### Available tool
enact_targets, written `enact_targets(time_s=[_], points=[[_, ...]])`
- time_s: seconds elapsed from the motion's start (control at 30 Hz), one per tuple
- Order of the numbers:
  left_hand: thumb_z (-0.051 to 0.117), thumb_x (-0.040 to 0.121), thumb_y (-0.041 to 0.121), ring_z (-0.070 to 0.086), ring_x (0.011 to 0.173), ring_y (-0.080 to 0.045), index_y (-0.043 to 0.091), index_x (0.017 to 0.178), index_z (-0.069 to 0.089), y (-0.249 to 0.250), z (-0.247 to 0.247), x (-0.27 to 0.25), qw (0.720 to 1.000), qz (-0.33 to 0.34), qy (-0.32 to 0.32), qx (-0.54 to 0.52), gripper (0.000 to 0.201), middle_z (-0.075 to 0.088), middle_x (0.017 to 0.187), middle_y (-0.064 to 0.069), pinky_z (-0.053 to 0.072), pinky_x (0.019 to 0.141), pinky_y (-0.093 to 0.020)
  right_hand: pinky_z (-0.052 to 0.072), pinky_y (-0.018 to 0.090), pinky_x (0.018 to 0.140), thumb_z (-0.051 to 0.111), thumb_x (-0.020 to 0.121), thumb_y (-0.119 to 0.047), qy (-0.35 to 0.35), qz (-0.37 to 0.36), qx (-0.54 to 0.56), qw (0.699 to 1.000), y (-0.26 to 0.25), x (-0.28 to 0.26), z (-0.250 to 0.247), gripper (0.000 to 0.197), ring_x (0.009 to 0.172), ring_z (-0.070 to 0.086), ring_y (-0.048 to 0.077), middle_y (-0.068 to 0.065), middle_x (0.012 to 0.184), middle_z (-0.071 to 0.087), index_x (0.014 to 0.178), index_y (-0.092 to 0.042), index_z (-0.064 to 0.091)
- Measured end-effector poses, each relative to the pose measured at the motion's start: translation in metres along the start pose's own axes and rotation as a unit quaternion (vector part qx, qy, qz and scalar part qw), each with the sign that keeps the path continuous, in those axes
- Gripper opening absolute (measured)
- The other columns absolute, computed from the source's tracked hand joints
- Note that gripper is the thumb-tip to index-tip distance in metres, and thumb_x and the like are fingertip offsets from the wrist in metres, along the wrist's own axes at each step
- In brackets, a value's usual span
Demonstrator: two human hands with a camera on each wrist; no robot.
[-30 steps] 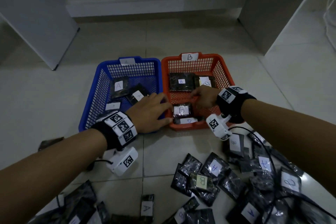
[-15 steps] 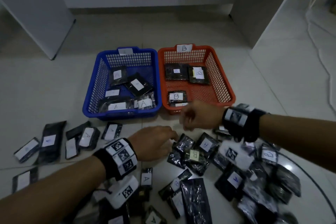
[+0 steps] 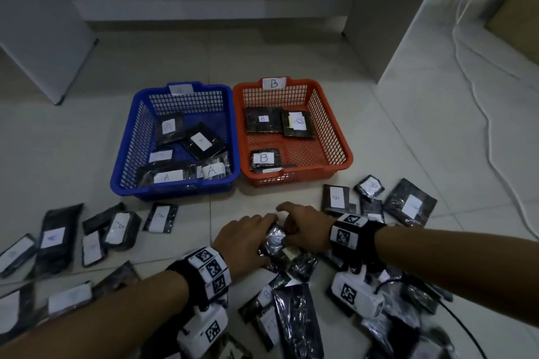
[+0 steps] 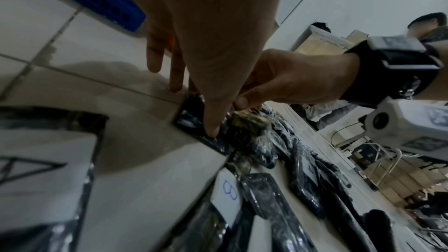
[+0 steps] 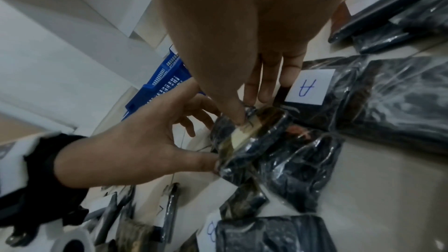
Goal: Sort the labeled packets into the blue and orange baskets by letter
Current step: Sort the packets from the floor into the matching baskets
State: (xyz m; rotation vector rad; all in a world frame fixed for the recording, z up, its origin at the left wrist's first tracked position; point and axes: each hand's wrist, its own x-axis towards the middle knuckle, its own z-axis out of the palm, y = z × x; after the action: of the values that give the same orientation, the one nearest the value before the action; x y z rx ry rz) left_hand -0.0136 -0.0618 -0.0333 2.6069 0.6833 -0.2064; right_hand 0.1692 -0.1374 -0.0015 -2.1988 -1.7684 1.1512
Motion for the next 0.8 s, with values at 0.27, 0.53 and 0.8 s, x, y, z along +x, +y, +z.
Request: enact_targets(time_s=[0.27,0.53,0.8], points=[[0.078,0.075,0.040,0.054,0.096,-0.016,0.027,0.117,0.054,-0.020,-0.012,-0.011,0.994,-0.048,-0.045,-0.092,0.050,0.042,0.109,0.009,0.049,0.081,-0.036,0.056,0.031,0.075,0.077,0.079,-0.020,-0.019,-0.031,0.051,0.998,-0.004,-0.006,-0.012,0.021,0.079,0.063,0.011,-0.006,0.086,0.066,0.081,-0.028,0.057],[0.063,0.090,0.027,0.052,0.086,-0.012,0.032,0.095,0.048,-0.044,-0.031,-0.041,0.988,-0.038,0.051,-0.140,0.016,0.050,0.094,0.009,0.049,0.079,-0.035,0.055,0.028,0.054,0.067,0.084,0.005,-0.026,-0.026,0.247,0.968,-0.010,-0.010,-0.025,0.021,0.072,0.071,0.022,0.007,0.100,0.069,0.096,-0.010,0.059],[0.085,0.066,0.034,0.063,0.080,-0.008,0.022,0.084,0.068,-0.053,-0.050,-0.058,0.952,-0.052,0.143,-0.265,0.028,0.059,0.094,0.003,0.058,0.070,-0.032,0.062,0.036,0.074,0.071,0.085,0.005,-0.029,-0.035,0.330,0.943,-0.043,-0.001,-0.030,0.025,0.096,0.073,0.025,0.019,0.106,0.072,0.109,0.001,0.069]])
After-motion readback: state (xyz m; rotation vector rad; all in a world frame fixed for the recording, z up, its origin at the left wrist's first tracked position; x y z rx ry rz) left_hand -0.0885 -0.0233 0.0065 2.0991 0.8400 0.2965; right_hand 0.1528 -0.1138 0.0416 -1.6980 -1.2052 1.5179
